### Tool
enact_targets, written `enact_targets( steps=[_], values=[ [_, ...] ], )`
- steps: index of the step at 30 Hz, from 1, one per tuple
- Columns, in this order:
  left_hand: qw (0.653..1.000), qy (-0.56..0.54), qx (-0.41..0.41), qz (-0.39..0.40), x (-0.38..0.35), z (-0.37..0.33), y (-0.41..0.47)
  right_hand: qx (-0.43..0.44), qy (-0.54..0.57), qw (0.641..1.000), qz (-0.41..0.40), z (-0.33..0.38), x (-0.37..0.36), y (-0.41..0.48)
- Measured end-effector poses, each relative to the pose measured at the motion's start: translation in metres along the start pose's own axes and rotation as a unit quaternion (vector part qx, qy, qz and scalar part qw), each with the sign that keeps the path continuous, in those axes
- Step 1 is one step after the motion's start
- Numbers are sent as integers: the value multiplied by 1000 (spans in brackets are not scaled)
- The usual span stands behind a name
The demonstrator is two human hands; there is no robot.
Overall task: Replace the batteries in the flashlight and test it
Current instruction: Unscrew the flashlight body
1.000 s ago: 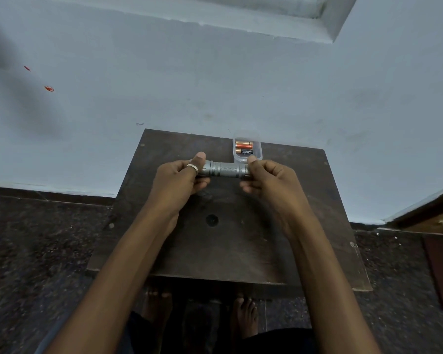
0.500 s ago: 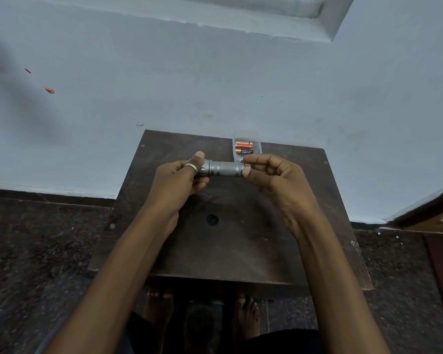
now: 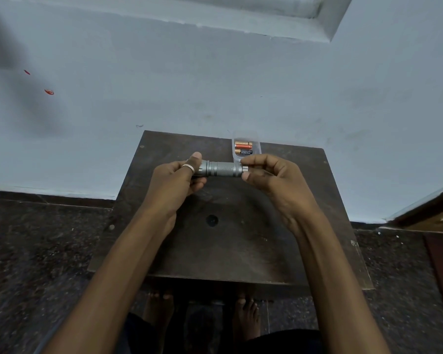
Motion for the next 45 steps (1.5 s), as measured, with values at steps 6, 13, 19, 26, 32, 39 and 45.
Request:
enact_targets(
  steps=[6, 13, 19, 26, 32, 39, 45],
  values=[
    [1000, -3, 1, 2, 0, 0, 0, -16, 40, 999, 0, -1, -3, -2],
    [1000, -2, -5, 4, -2, -1, 0, -39, -58, 998, -7, -7, -4, -2],
    [1000, -2, -4, -1, 2, -1, 1, 0, -20, 1000, 13, 4, -7, -2],
    [1000, -8, -4, 5, 0, -1, 1, -28, 14, 1000, -1, -4, -6, 0],
    [1000, -2, -8, 6, -1, -2, 0, -9, -31, 999, 1, -5, -5, 1],
    [1000, -12, -5, 4, 1, -3, 0, -6, 18, 1000, 10, 1, -6, 0],
    [1000, -5, -7, 9, -1, -1, 1, -36, -45, 998, -9, -9, -5, 2]
  ],
)
Point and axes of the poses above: each hand's wrist, its own y-axis towards the middle knuckle, its own x-axis out of the back of the hand, z = x × y, the point moved 8 cm from there along y, towards the middle knuckle, and after that the axes turned 6 degrees about y, right-handed, at the moved point
